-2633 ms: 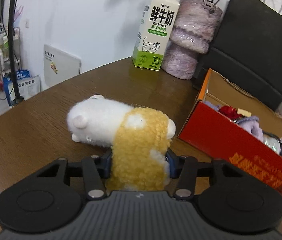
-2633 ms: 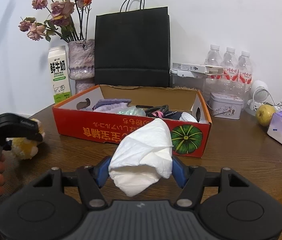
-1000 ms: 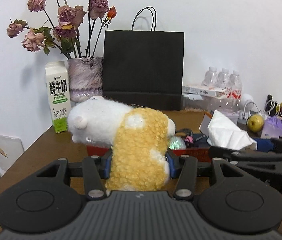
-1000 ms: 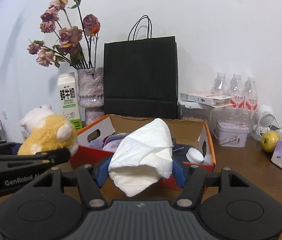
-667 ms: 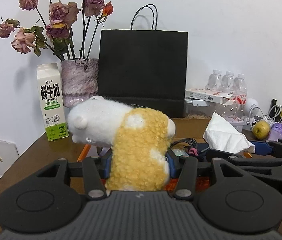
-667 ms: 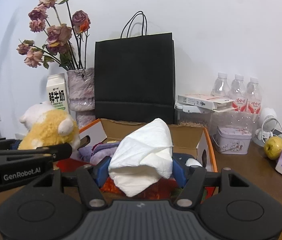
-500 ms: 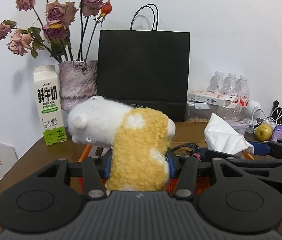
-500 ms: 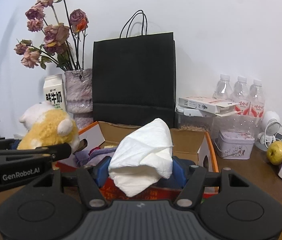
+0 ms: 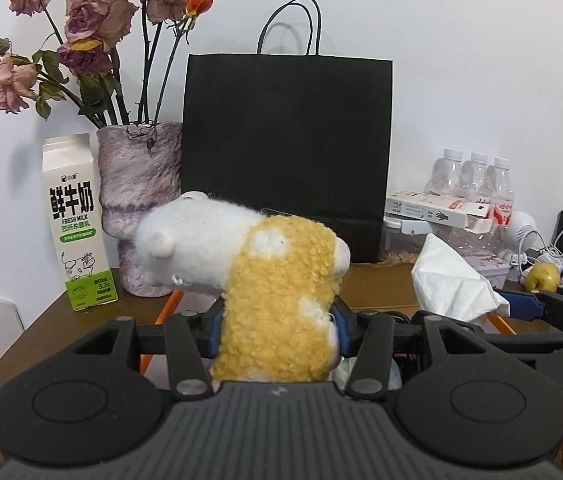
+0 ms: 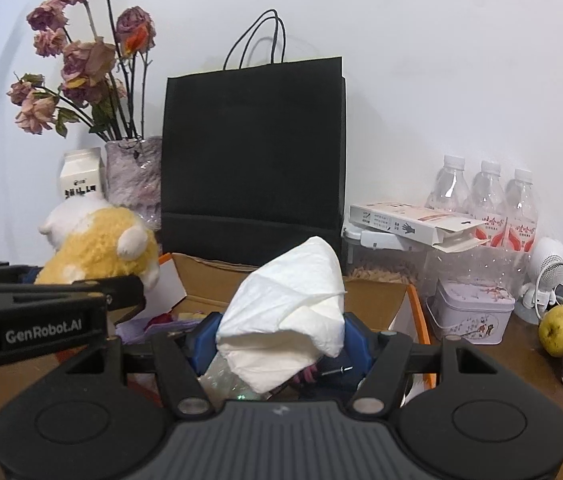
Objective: Organize objects
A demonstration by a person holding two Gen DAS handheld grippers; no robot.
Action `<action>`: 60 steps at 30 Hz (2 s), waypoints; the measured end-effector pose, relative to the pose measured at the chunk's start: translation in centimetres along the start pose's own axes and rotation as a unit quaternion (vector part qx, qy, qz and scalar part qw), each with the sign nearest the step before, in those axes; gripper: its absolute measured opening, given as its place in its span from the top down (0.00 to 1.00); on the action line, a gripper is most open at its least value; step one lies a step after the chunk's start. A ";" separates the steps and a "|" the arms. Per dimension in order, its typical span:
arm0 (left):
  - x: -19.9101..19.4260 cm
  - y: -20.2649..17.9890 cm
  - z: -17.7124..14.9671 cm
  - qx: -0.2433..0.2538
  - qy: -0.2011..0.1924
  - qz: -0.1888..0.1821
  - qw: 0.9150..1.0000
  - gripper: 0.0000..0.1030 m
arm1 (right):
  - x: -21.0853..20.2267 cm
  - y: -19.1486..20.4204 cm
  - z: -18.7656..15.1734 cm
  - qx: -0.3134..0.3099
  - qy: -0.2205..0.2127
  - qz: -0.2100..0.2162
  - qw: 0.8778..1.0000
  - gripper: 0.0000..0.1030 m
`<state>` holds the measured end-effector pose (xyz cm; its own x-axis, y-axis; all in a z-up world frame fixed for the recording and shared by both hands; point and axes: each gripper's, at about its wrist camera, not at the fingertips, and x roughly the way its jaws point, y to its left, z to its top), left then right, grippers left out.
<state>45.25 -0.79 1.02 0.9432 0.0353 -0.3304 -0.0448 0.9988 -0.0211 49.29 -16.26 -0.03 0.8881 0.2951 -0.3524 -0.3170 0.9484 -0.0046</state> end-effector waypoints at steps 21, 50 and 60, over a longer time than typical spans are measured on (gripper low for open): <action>5.3 0.6 0.6 -0.013 -0.008 0.030 0.999 0.00 | 5.0 -1.1 -0.1 0.011 0.034 -0.018 0.999 0.04; -6.4 4.5 -1.7 0.005 0.028 0.017 0.999 0.00 | -6.5 0.8 -0.9 0.002 0.002 -0.002 1.000 0.00; -13.7 5.4 -4.0 0.013 0.047 0.011 0.999 0.00 | -13.5 1.4 -2.9 0.024 0.025 0.016 0.999 0.00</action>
<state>30.77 3.93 1.63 0.9071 0.0551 -0.4173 -0.0552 0.9984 0.0116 35.88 -19.25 2.01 0.8599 0.3206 -0.3973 -0.3275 0.9434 0.0526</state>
